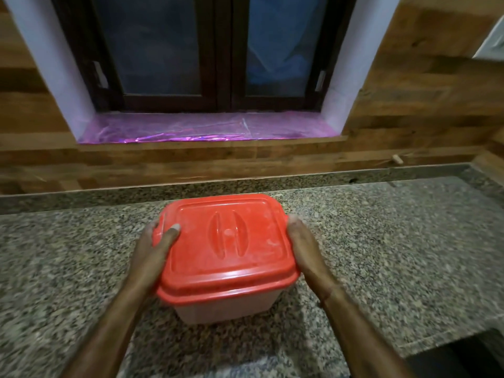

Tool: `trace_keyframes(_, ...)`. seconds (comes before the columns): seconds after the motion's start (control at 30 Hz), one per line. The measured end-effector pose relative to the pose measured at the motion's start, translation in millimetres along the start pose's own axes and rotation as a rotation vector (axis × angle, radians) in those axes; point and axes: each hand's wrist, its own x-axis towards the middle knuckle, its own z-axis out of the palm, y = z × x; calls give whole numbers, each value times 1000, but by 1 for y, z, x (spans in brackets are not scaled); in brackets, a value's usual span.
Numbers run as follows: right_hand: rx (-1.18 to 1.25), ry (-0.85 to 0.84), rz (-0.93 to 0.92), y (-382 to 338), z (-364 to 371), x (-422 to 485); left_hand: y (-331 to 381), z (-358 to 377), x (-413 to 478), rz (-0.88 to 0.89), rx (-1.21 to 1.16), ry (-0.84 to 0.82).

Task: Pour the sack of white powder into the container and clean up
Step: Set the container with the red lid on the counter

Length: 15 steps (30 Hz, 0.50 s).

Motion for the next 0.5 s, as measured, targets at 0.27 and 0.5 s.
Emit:
trace_keyframes(0.27, 113, -34, -30, -12, 8, -6, 8, -1, -10, -8, -59, 7)
trace_keyframes(0.5, 208, -48, -50, -32, 9, -12, 25, -8, -15, 16, -85, 4)
